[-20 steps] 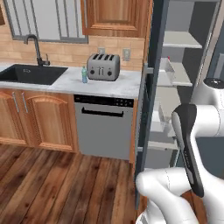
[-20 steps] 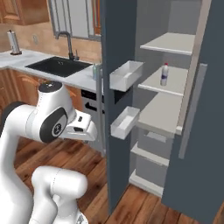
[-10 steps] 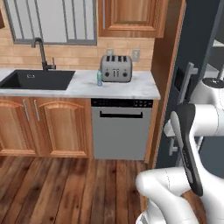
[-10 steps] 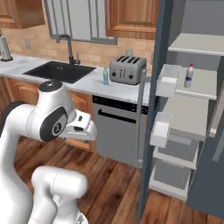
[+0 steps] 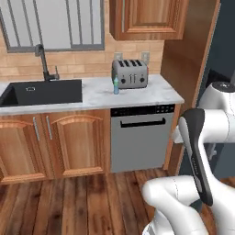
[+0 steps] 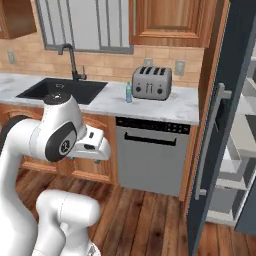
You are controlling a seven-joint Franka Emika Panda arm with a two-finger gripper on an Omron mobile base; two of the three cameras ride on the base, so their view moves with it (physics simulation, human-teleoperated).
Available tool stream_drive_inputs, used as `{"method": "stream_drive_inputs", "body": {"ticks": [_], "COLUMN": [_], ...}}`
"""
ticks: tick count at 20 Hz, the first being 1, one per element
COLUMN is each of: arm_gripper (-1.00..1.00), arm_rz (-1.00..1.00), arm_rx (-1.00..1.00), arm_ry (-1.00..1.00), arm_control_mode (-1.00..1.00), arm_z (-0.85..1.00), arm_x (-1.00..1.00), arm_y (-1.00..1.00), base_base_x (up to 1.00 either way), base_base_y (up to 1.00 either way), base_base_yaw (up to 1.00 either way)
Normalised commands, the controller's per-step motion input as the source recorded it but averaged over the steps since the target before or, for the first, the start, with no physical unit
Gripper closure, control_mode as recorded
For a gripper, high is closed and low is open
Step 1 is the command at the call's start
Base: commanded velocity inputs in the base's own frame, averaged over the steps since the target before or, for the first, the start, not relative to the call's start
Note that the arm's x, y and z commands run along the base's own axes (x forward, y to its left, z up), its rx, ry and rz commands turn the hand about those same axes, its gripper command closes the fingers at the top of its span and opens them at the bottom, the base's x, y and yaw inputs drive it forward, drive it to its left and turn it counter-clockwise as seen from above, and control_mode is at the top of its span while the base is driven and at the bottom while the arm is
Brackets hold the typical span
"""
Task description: Take the bottled waters from the counter and place them in the freezer to freeze. Close the freezer door after placing the bottles.
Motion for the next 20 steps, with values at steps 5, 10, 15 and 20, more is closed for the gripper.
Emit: {"method": "stream_drive_inputs", "body": {"ticks": [5, 10, 15, 20], "arm_gripper": [-1.00, -1.00, -1.00, -1.00], "arm_rz": [0.00, 0.00, 0.00, 0.00], "arm_rx": [0.00, 0.00, 0.00, 0.00], "arm_ry": [0.00, 0.00, 0.00, 0.00], "arm_control_mode": [1.00, 1.00, 1.00, 1.00], "arm_z": [0.00, 0.00, 0.00, 0.00], "arm_x": [0.00, 0.00, 0.00, 0.00], "arm_y": [0.00, 0.00, 0.00, 0.00], "base_base_x": [0.77, 0.78, 0.67, 0.58], "base_base_y": [1.00, 0.94, 0.47, 0.05], "base_base_yaw": [-0.41, -0.40, -0.20, 0.00]}}
